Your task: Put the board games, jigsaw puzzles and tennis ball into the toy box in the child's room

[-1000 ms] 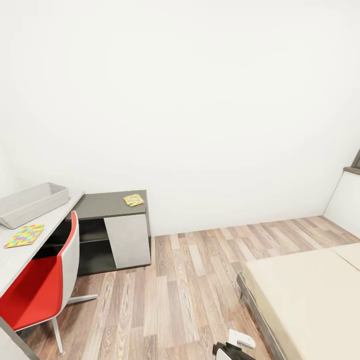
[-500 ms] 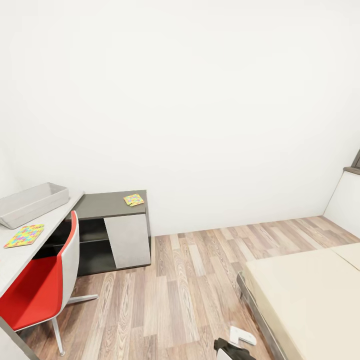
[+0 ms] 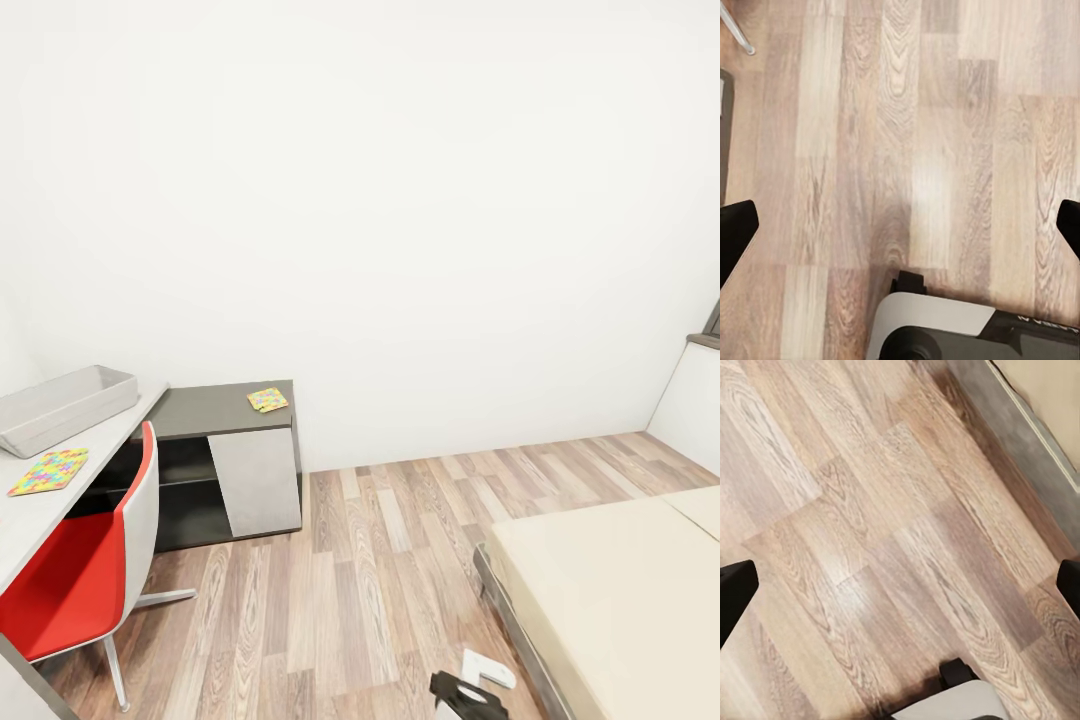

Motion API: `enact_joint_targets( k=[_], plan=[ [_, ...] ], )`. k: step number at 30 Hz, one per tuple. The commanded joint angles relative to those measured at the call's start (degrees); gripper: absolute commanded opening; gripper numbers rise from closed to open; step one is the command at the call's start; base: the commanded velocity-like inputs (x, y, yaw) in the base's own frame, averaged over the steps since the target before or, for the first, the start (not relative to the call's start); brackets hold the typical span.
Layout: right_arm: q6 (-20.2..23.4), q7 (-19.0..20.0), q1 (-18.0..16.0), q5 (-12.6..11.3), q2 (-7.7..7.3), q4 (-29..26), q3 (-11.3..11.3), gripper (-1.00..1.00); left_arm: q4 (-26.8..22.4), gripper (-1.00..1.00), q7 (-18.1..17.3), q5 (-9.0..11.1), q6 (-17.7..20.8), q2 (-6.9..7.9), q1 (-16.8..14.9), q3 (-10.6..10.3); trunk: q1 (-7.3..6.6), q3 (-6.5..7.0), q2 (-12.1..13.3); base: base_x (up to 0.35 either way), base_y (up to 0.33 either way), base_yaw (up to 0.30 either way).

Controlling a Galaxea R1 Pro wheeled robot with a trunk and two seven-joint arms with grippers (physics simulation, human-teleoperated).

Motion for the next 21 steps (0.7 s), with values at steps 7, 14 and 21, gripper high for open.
enact_joint_targets(
  k=[7,14,21],
  plan=[
    [-0.8,1.1,0.1,-0.6,-0.18,0.0,0.4,1.0,-1.1,1.0,1.2,0.6,-0.4,-0.12,-0.4,0.0,0.04,-0.13,-0.1,0.0,0.0,0.0],
    [-1.2,1.9,0.3,-0.5,-0.04,0.0,0.4,1.0,-1.0,1.0,1.4,0.6,-1.0,-0.15,-0.4,0.2,0.04,-0.13,-0.1,0.0,0.0,0.0],
    [-1.3,1.9,0.6,1.0,0.17,0.0,0.5,1.0,-0.7,1.0,1.4,0.6,-1.2,-0.19,-0.4,0.1,0.04,-0.13,-0.1,0.0,0.0,0.0]
  ],
)
